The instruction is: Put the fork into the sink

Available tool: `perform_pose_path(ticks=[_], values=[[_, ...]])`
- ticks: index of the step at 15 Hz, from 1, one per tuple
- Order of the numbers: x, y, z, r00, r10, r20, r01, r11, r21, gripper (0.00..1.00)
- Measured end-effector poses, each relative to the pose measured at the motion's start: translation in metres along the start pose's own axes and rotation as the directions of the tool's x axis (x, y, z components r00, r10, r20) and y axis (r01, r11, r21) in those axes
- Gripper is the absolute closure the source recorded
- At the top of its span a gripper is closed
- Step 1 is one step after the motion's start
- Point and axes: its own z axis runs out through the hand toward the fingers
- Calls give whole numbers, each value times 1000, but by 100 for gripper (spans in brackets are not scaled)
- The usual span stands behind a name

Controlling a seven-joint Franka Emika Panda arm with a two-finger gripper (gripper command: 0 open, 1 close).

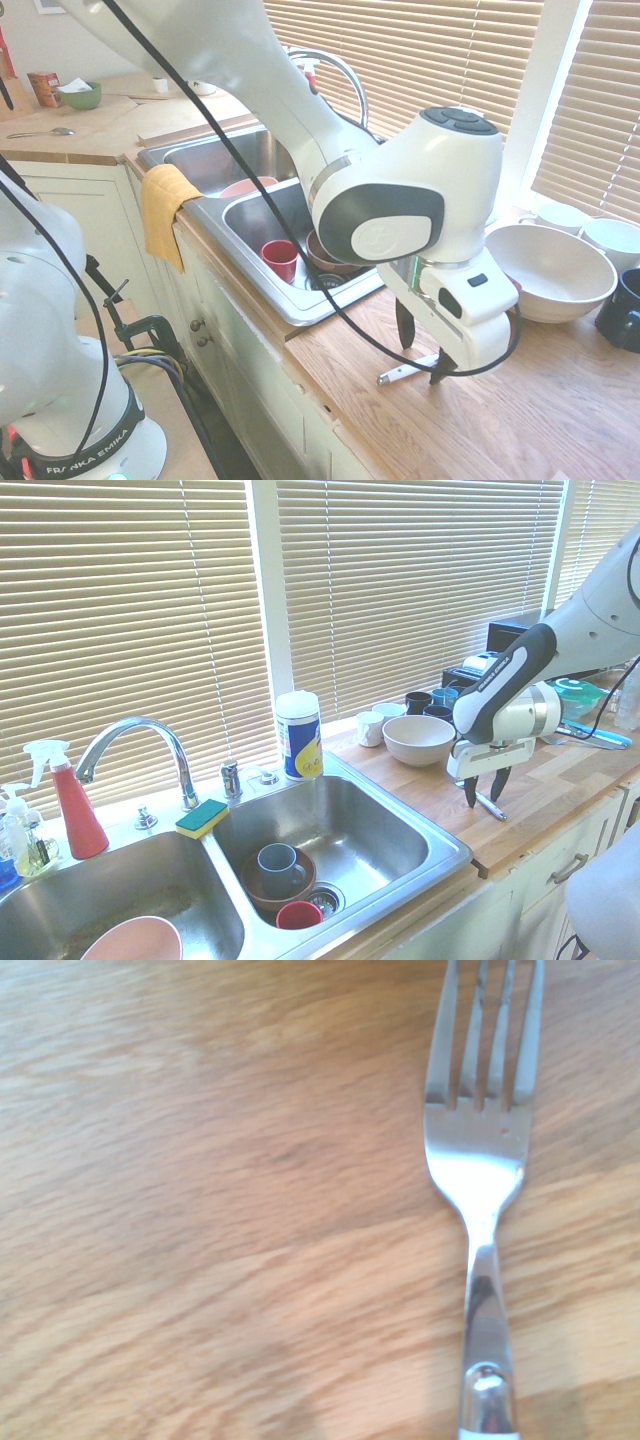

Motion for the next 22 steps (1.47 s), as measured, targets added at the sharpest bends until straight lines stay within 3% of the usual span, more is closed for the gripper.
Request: perform_pose_path(ticks=[17, 22], values=[[-5, -4, -3, 1000, -6, 13, 6, 1000, -1, 100], [-36, -28, -88, 997, -77, -6, 77, 994, 75, 100]])
